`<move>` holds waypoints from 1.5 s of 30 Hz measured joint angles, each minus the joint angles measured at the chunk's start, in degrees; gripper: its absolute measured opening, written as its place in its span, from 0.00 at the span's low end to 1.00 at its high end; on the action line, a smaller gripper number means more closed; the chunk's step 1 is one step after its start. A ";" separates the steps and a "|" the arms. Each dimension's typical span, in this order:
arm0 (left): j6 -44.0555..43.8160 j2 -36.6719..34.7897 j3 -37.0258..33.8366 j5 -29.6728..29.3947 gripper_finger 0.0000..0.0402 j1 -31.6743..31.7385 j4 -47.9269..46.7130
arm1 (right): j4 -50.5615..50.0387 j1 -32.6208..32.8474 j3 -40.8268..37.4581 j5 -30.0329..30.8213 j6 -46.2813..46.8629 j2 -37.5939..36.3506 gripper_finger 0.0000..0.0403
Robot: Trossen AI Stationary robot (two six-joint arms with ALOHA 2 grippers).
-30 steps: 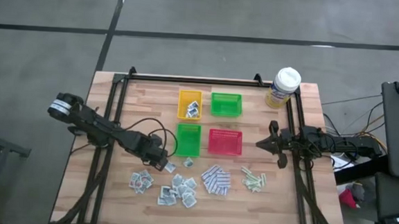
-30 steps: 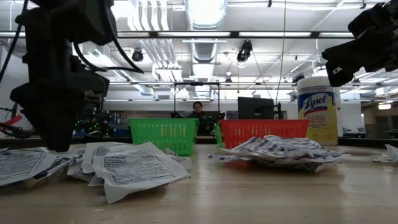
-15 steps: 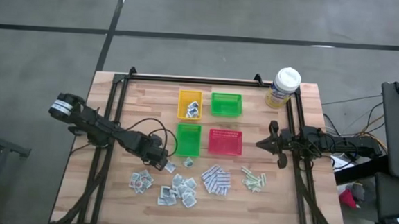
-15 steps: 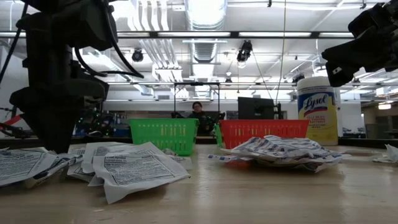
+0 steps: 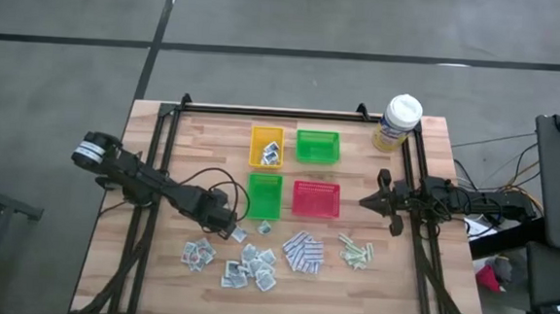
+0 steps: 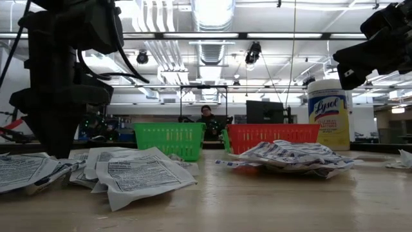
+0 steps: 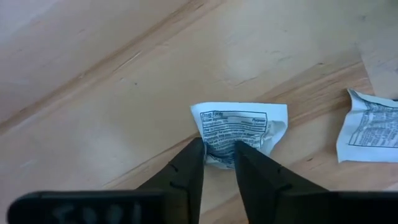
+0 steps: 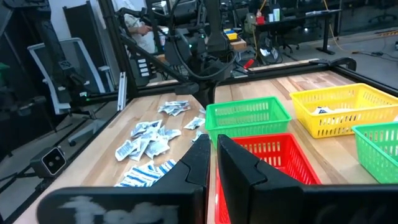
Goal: Pick & Place First Aid Supplies
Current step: Put the blue alcohol pad into the yellow bin
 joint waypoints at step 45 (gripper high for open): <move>36.73 -0.85 14.82 12.07 0.00 0.46 3.59 | 0.00 -0.01 0.00 0.00 -0.01 0.00 0.07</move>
